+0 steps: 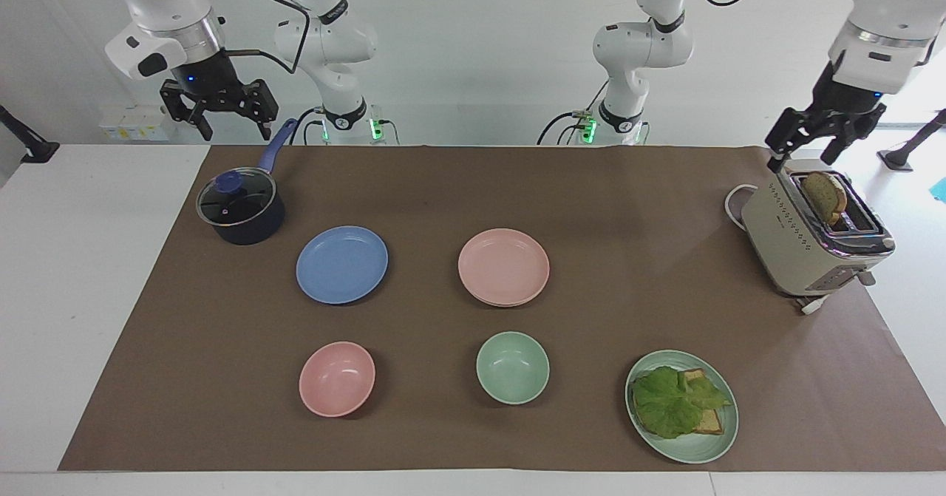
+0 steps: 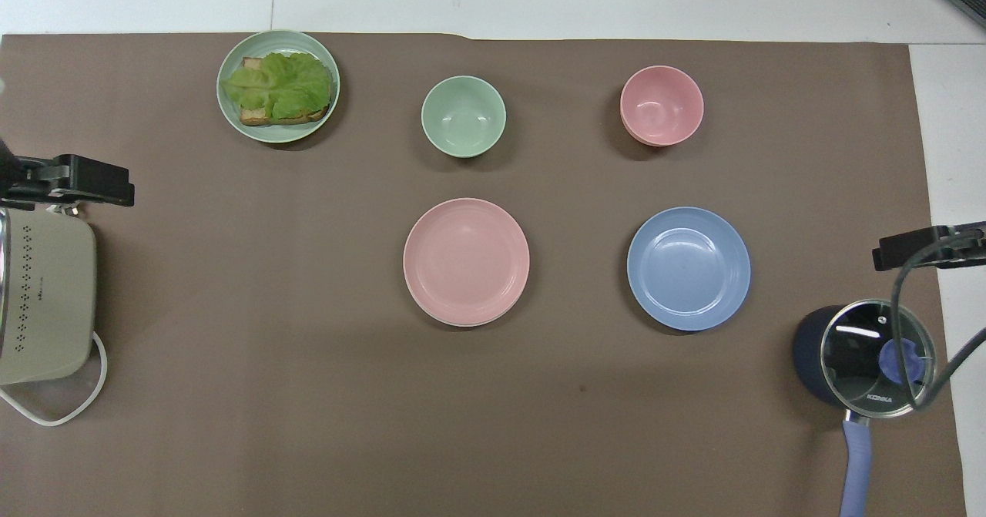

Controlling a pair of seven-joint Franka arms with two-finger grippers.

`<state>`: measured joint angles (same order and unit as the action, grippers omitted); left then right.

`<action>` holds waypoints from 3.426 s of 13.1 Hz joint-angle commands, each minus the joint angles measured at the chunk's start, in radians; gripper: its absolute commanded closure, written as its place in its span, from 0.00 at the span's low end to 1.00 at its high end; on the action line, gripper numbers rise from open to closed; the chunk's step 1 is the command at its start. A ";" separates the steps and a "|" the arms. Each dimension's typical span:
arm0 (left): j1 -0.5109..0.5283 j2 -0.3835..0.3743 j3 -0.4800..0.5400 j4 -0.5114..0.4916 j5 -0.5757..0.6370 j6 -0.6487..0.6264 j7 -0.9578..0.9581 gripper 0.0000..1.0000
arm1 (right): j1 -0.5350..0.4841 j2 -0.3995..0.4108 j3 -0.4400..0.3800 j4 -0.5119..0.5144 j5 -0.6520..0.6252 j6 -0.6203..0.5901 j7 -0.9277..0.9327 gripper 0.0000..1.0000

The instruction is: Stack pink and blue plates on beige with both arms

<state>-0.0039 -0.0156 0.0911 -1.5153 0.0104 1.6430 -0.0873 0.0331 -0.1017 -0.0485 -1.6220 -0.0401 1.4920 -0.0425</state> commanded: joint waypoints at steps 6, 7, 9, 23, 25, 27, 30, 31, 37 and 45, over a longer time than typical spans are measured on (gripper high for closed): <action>0.045 -0.007 -0.034 -0.008 0.005 -0.014 0.004 0.00 | -0.012 -0.015 0.002 -0.019 -0.004 0.010 -0.033 0.00; 0.038 -0.007 -0.037 -0.008 0.003 -0.014 0.004 0.00 | -0.012 -0.015 0.002 -0.019 -0.004 0.011 -0.031 0.00; 0.038 -0.007 -0.037 -0.008 0.003 -0.014 0.004 0.00 | -0.010 -0.015 0.002 -0.021 -0.004 0.019 -0.031 0.00; 0.039 -0.007 -0.037 -0.008 0.003 -0.014 0.003 0.00 | -0.012 -0.015 0.002 -0.024 -0.003 0.030 -0.031 0.00; 0.039 -0.007 -0.037 -0.008 0.003 -0.014 0.003 0.00 | -0.013 -0.019 0.001 -0.073 -0.001 0.109 -0.031 0.00; 0.039 -0.007 -0.037 -0.008 0.003 -0.014 0.003 0.00 | -0.001 -0.015 0.001 -0.172 -0.001 0.218 -0.026 0.00; 0.039 -0.007 -0.037 -0.008 0.003 -0.014 0.003 0.00 | 0.002 0.040 0.002 -0.300 0.034 0.420 -0.048 0.00; 0.039 -0.007 -0.037 -0.008 0.003 -0.014 0.003 0.00 | 0.002 0.087 0.002 -0.318 0.045 0.469 -0.074 0.00; 0.039 -0.007 -0.037 -0.008 0.003 -0.014 0.003 0.00 | -0.016 0.212 0.001 -0.525 0.046 0.752 -0.198 0.00; 0.039 -0.007 -0.037 -0.008 0.003 -0.014 0.003 0.00 | -0.039 0.272 0.001 -0.592 0.120 0.830 -0.186 1.00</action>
<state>0.0477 -0.0155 0.0439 -1.5162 0.0100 1.6379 -0.0785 0.0084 0.1775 -0.0528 -2.2019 0.0330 2.3045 -0.2015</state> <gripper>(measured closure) 0.000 0.198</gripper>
